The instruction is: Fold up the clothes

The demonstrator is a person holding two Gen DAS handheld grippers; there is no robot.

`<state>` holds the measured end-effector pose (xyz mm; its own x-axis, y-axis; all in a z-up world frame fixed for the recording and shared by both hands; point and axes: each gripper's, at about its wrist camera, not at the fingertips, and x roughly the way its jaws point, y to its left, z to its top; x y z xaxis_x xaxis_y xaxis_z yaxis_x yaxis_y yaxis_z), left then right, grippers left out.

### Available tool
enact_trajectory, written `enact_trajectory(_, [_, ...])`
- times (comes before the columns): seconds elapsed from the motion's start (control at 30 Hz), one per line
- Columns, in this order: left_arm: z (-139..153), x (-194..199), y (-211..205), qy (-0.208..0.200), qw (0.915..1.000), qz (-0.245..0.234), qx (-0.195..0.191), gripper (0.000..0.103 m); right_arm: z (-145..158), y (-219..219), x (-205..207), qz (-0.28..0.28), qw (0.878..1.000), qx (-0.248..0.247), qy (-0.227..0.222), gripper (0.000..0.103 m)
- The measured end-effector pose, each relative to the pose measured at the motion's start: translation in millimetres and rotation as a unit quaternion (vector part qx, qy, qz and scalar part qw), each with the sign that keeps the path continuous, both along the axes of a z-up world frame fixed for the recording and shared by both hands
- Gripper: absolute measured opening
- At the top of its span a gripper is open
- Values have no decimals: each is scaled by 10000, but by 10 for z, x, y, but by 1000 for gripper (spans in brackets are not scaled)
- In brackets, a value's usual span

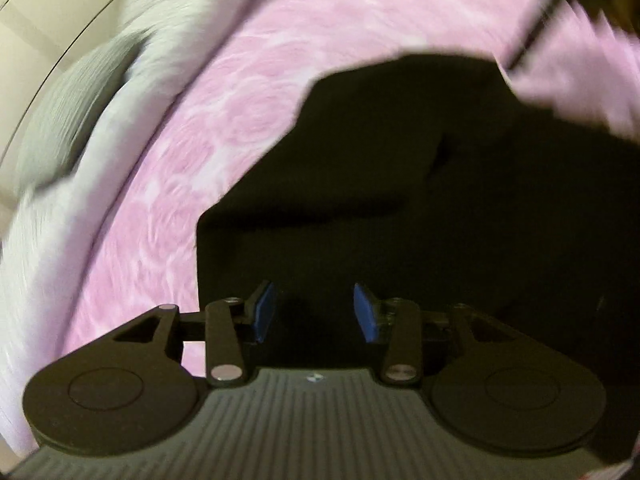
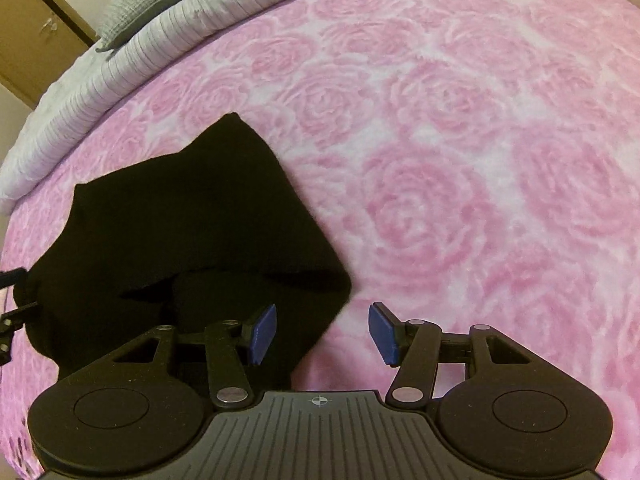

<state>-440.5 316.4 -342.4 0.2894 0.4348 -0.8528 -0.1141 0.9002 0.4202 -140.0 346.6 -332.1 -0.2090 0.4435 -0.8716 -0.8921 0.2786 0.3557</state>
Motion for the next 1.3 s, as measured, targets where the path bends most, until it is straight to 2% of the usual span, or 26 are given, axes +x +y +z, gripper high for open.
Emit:
enact_trajectory(0.13, [-326,-99,105,215,9992,-274,-194,41,-68,124,-25,99,9999,5,-109,55])
enact_trajectory(0.23, [-448,-184,200,116,9979,-208,-604,10,-168,244,-77,328,9989,-42,-318,55])
enact_trajectory(0.33, [-401,-353,325,-406,9953,241,-851,2,-237,335,-174,689,9963,91,-501,53])
enact_trajectory(0.37, [-330,-431,385,-673,9921,453,-959,1,-219,365,-226,829,9944,183,-633,41])
enact_trajectory(0.4, [-246,-514,454,-960,9874,671,-1060,1,-152,400,-262,856,9935,267,-708,4])
enact_trajectory(0.43, [-134,-610,544,-1286,9810,900,-1138,1,-74,436,-295,860,9927,352,-764,4])
enact_trajectory(0.5, [144,-836,808,-1986,9631,1445,-1095,0,125,514,-338,826,9917,607,-776,3])
enact_trajectory(0.53, [299,-966,990,-2345,9514,1764,-939,0,301,580,-356,778,9906,829,-758,3])
enact_trajectory(0.57, [454,-1104,1196,-2723,9357,2099,-795,0,518,677,-381,738,9885,1113,-716,3])
enact_trajectory(0.63, [750,-1422,1730,-3477,8920,2841,-524,0,946,945,-433,643,9813,1727,-558,1])
enact_trajectory(0.7, [1016,-1725,2263,-4071,8433,3503,-209,0,1369,1349,-500,378,9684,2450,-259,1])
enact_trajectory(0.73, [1082,-1805,2450,-4116,8359,3628,-131,0,1493,1564,-547,270,9659,2575,0,2])
enact_trajectory(0.8, [1160,-1862,2670,-4022,8403,3600,-497,1,1598,2067,-679,232,9696,2347,645,2])
enact_trajectory(0.83, [1173,-1876,2722,-3947,8463,3511,-689,7,1623,2225,-770,289,9737,2151,697,3])
enact_trajectory(0.87, [1130,-1860,2659,-3812,8599,3276,-896,20,1626,2232,-866,391,9770,2049,449,3])
enact_trajectory(0.93, [953,-1804,2428,-3421,8874,2794,-1320,32,1624,2184,-1056,613,9800,1886,-164,3])
enact_trajectory(1.0, [706,-1727,2127,-2993,9074,2407,-1706,32,1413,1947,-1114,703,9874,1337,-480,3])
enact_trajectory(1.1, [366,-1516,1768,-2451,9257,1905,-2159,32,979,1434,-1034,428,9976,481,-256,4])
enact_trajectory(1.23, [45,-1191,1429,-1833,9558,1061,-2038,32,460,739,-959,27,9974,-721,-31,4])
enact_trajectory(1.3, [-61,-1038,1384,-1535,9661,649,-1970,32,295,483,-960,-113,9936,-1126,47,4])
